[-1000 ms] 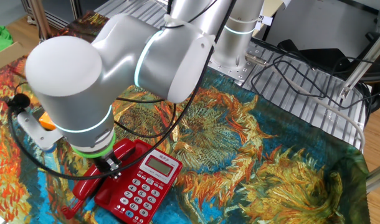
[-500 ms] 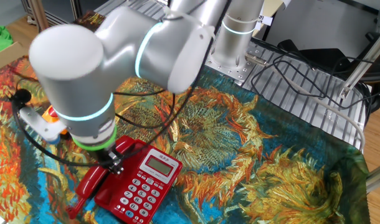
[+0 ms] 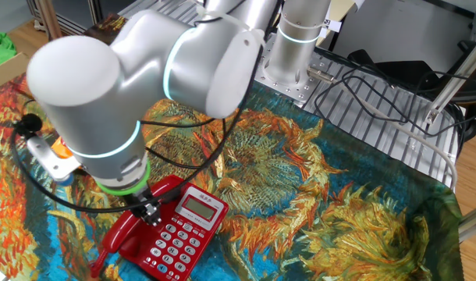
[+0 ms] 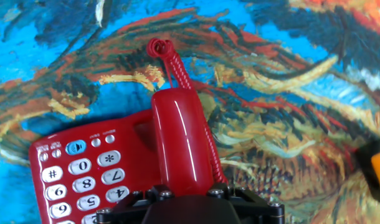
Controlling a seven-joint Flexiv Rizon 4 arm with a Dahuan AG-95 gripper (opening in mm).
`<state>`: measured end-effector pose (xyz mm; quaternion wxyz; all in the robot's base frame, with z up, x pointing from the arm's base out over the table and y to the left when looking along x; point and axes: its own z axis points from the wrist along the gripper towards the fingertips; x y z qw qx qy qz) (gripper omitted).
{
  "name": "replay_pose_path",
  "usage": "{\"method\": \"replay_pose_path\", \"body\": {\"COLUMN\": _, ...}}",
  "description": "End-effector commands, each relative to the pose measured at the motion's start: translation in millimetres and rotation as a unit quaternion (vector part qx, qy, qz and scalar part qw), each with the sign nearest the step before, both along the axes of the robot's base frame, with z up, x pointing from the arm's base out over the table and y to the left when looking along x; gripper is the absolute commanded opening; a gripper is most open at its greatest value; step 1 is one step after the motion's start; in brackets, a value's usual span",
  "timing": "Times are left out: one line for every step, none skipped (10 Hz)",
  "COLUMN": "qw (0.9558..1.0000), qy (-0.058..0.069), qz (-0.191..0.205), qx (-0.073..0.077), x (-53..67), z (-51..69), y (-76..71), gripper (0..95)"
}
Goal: Place the handset of the telephone on the corresponding phone cradle
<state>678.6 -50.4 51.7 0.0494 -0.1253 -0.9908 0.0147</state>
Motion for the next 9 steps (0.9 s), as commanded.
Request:
{"method": "replay_pose_path", "body": {"qw": 0.9995, "qy": 0.002, "qz": 0.033, "qx": 0.0, "x": -0.2, "z": -0.9, "y": 1.3, "gripper": 0.0}}
{"method": "replay_pose_path", "body": {"qw": 0.9991, "qy": 0.003, "qz": 0.041, "qx": 0.001, "x": -0.9, "z": -0.6, "y": 2.3, "gripper": 0.0}}
{"method": "replay_pose_path", "body": {"qw": 0.9988, "qy": 0.005, "qz": 0.048, "qx": 0.002, "x": -1.5, "z": -0.2, "y": 3.0, "gripper": 0.0}}
{"method": "replay_pose_path", "body": {"qw": 0.9983, "qy": 0.007, "qz": 0.058, "qx": 0.001, "x": -2.7, "z": 0.0, "y": 4.3, "gripper": 0.0}}
{"method": "replay_pose_path", "body": {"qw": 0.998, "qy": 0.008, "qz": 0.063, "qx": -0.002, "x": -3.4, "z": -0.3, "y": 5.3, "gripper": 0.0}}
{"method": "replay_pose_path", "body": {"qw": 0.9978, "qy": 0.008, "qz": 0.066, "qx": -0.004, "x": -4.5, "z": -1.3, "y": 6.9, "gripper": 0.0}}
{"method": "replay_pose_path", "body": {"qw": 0.9975, "qy": 0.008, "qz": 0.07, "qx": -0.007, "x": -5.8, "z": -2.5, "y": 7.6, "gripper": 0.0}}
{"method": "replay_pose_path", "body": {"qw": 0.9976, "qy": 0.007, "qz": 0.068, "qx": -0.01, "x": -6.9, "z": -5.5, "y": 8.6, "gripper": 0.0}}
{"method": "replay_pose_path", "body": {"qw": 0.9974, "qy": 0.008, "qz": 0.071, "qx": -0.012, "x": -6.8, "z": -6.6, "y": 8.9, "gripper": 0.0}}
